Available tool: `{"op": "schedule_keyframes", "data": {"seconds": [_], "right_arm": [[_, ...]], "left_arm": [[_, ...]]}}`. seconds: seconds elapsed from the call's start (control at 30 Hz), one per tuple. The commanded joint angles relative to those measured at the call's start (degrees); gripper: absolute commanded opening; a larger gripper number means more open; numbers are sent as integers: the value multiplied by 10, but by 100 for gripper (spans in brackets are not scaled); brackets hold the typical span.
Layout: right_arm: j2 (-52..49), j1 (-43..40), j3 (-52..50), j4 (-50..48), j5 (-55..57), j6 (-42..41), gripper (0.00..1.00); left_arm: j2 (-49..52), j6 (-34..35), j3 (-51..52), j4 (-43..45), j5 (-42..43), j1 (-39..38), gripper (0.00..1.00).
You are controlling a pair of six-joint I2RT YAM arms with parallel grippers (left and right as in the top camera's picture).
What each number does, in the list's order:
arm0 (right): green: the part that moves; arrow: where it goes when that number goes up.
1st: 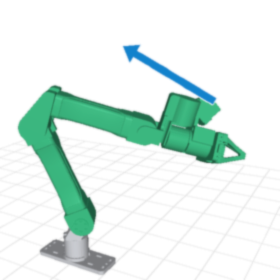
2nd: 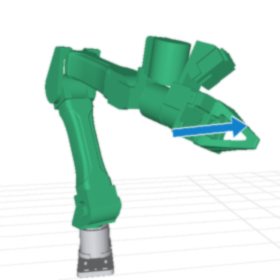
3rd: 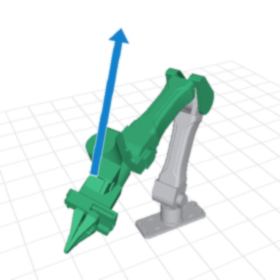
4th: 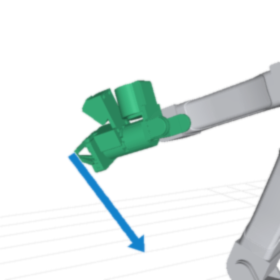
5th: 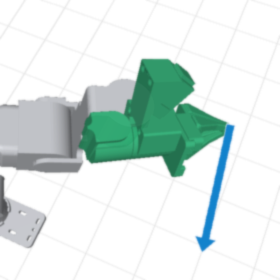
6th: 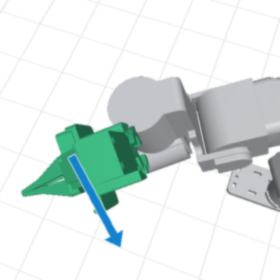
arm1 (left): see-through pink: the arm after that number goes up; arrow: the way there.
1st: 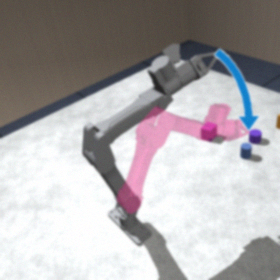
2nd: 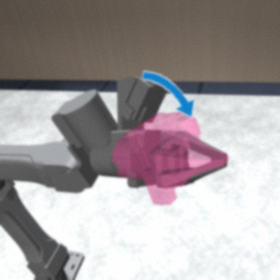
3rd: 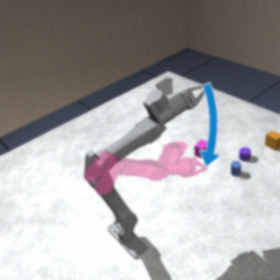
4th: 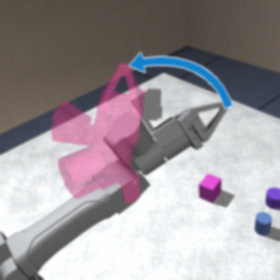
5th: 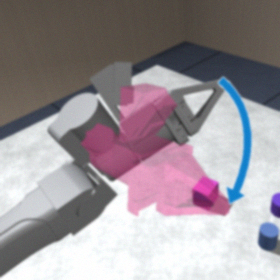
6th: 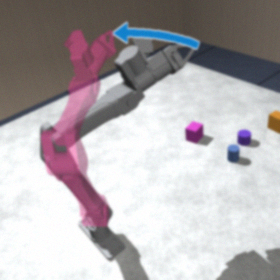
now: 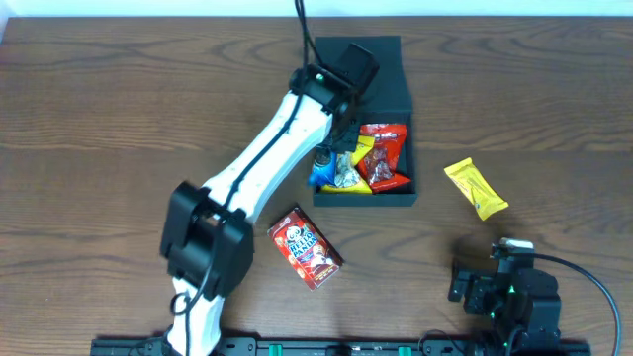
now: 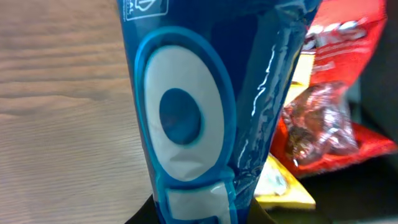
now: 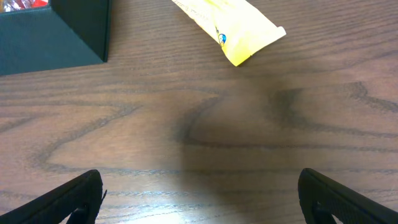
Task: Pack container
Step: 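Carry the Oreo pack into the box's left side and lower it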
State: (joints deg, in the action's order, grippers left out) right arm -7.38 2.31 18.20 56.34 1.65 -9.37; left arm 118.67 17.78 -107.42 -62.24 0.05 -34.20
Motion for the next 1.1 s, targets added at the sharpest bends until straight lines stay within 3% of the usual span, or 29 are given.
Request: {"op": "schedule_keyframes", "data": {"seconds": [0.0, 0.33, 1.07], "right_arm": [[2, -3, -1, 2, -2, 9, 99], [2, -3, -1, 2, -2, 9, 99], [2, -3, -1, 2, -2, 9, 99]], "left_arm": [[14, 16, -24, -3, 15, 5, 19], [36, 79, -24, 10, 14, 18, 19], [65, 110, -18, 23, 14, 19, 18]]}}
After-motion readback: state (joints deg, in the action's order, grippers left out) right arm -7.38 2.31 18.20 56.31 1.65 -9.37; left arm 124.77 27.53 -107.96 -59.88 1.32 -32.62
